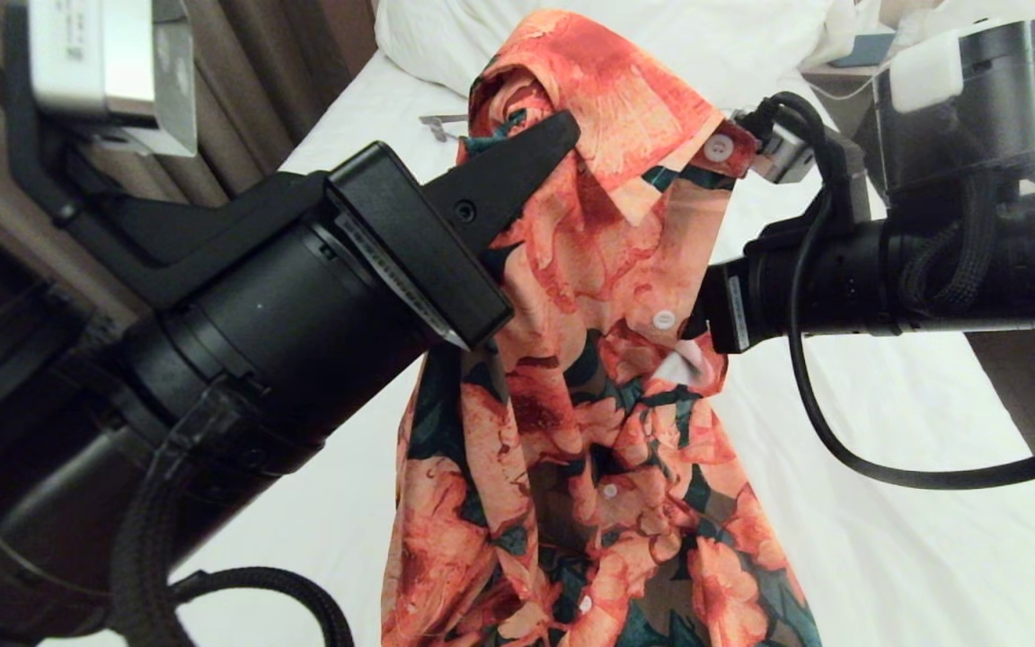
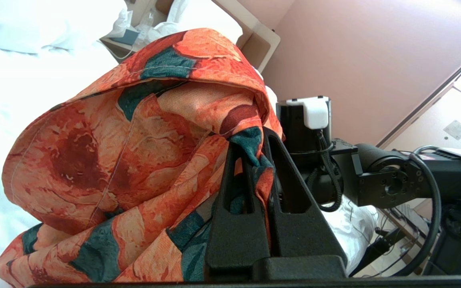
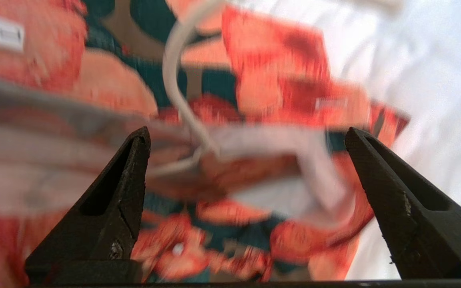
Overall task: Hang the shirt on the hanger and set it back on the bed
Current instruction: Take the clothes hanger out of the clothes
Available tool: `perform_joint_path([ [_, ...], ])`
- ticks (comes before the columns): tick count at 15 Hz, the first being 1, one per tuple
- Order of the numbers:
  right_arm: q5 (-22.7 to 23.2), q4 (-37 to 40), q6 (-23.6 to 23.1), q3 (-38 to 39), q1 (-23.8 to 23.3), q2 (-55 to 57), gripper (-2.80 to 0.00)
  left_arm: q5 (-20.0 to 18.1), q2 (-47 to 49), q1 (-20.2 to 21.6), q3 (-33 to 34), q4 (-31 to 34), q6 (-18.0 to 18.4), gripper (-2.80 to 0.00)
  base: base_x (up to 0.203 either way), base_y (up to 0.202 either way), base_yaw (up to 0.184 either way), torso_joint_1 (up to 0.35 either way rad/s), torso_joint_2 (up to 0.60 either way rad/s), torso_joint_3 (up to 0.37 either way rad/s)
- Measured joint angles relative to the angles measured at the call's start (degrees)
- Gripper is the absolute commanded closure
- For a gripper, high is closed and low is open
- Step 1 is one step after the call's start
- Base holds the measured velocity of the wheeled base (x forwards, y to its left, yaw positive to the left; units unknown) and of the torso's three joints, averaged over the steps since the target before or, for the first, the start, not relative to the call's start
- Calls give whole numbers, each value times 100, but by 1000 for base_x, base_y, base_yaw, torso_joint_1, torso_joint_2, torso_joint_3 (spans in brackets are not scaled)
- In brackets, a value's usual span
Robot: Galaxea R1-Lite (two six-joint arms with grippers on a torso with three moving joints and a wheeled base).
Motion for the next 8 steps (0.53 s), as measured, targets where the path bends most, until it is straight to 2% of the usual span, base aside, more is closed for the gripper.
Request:
perform_joint_path([
  [1,-61,-80,-46,-22,35,51,-280,0,8,0,0,1,1,0,0,0,0,0,0,0],
  [2,-106,-109,-103,-52,77,99,0,0,17,0,0,-1,1,0,0,0,0,0,0,0],
  [8,-293,-374,-161,-134,255,270,0,-5,52,0,0,2,0,0,0,0,0,0,0,0],
])
